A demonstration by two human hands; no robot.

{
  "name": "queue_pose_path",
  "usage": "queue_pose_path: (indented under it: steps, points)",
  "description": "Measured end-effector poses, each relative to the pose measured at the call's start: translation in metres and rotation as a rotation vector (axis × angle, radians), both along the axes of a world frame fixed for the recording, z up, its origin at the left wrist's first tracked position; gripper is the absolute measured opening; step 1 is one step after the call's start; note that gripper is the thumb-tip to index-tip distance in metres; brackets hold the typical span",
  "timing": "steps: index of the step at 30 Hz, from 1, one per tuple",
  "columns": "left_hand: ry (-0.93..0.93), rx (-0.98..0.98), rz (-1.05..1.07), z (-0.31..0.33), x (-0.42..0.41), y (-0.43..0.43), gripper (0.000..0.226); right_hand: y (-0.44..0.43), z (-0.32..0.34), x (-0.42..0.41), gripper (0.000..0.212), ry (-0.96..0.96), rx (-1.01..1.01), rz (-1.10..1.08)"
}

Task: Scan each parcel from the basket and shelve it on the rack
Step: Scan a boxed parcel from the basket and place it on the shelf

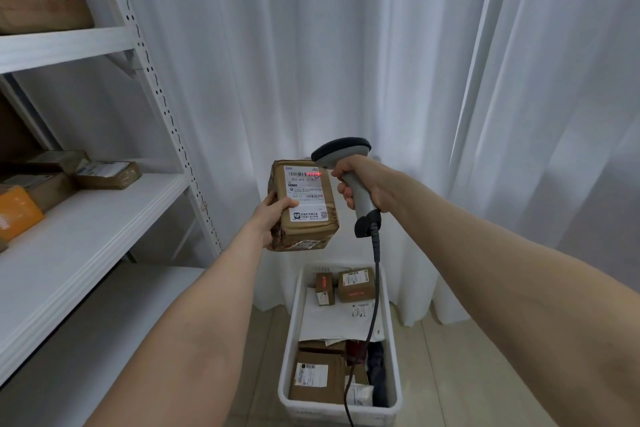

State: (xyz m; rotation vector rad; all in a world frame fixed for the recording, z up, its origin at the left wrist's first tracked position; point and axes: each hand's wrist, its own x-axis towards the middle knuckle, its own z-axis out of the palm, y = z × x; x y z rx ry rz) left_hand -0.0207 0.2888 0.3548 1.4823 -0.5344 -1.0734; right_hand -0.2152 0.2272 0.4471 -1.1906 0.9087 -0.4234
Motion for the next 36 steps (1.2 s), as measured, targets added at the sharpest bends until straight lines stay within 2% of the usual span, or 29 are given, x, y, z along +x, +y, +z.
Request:
queue_pose_path:
  steps: [12,19,23,26,28,33,36]
  points:
    - [-0.024,0.019,0.009,-0.002,0.006,0.000,0.048,0.000,0.002,0.003,0.010,0.009,0.005,0.020]
    - [-0.039,0.118,0.021,-0.007,0.014,0.022,0.048,0.008,-0.026,0.020,0.014,-0.055,0.095,0.021]
    - [-0.035,0.171,0.069,-0.013,0.023,0.058,0.049,0.031,-0.046,0.034,0.007,-0.083,0.132,-0.053]
    - [-0.057,0.200,0.124,-0.013,0.029,0.093,0.052,0.056,-0.059,0.043,0.015,-0.089,0.146,-0.090]
    - [-0.072,0.212,0.162,-0.011,0.030,0.121,0.053,0.079,-0.067,0.047,0.023,-0.090,0.154,-0.064]
    - [-0.100,0.219,0.262,0.004,0.021,0.203,0.056,0.149,-0.077,0.055,0.026,-0.187,0.233,0.059]
    - [-0.110,0.216,0.337,0.014,0.016,0.255,0.058,0.192,-0.074,0.065,0.037,-0.214,0.236,0.111]
